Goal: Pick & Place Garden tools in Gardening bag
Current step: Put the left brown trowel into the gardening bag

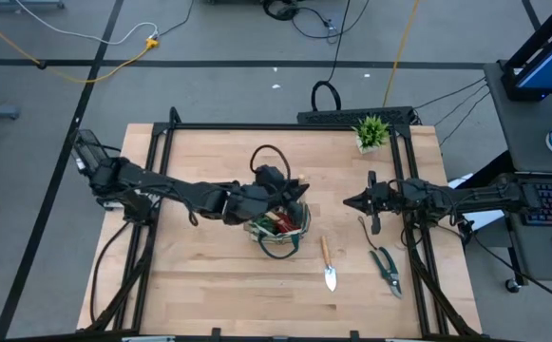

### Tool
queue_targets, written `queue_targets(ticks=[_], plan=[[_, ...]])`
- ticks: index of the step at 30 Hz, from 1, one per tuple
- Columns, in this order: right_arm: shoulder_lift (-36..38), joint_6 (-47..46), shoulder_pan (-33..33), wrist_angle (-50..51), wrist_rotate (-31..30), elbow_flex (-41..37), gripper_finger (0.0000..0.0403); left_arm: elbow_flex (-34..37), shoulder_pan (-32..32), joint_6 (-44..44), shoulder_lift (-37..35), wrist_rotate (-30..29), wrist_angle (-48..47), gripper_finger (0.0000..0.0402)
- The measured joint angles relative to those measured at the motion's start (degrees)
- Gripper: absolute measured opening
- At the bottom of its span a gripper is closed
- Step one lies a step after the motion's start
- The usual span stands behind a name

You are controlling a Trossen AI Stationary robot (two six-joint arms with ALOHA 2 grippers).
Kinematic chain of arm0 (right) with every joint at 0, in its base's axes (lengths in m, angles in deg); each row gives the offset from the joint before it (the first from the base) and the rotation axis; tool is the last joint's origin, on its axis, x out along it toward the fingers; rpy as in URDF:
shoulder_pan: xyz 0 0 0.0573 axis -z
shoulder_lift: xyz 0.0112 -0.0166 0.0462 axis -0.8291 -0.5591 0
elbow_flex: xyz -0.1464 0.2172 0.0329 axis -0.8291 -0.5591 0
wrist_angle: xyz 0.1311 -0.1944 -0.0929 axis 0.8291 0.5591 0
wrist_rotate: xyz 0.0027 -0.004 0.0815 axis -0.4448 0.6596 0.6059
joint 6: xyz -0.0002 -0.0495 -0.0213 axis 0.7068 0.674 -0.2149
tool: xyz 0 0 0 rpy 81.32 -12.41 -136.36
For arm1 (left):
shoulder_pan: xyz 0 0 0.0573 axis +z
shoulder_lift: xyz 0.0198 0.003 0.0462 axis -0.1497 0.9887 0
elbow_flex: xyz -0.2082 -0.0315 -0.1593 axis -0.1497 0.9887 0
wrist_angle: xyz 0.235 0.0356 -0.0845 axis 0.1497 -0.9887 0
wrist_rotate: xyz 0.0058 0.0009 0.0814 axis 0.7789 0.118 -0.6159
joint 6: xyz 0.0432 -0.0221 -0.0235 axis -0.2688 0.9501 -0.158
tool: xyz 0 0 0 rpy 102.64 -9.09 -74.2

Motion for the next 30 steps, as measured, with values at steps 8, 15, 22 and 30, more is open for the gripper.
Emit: queue_targets(ticks=[8,15,22,30], plan=[[-0.01,0.44,0.0,0.81,0.0,0.0,0.0,-0.02,-0.63,1.25,0.11,-0.59,-6.51,0.0072],[0.04,1.08,0.0,2.15,-0.04,-0.02,0.0,-0.04,-0.85,1.97,3.26,-1.95,-6.25,0.0072],[0.04,0.52,0.0,4.44,-0.02,-0.02,0.0,-0.02,-0.87,1.17,4.76,-1.52,-6.31,0.0072],[0.06,-0.8,0.0,6.37,0.0,-0.02,0.0,4.77,-0.87,0.38,4.68,-2.53,3.01,0.0072]])
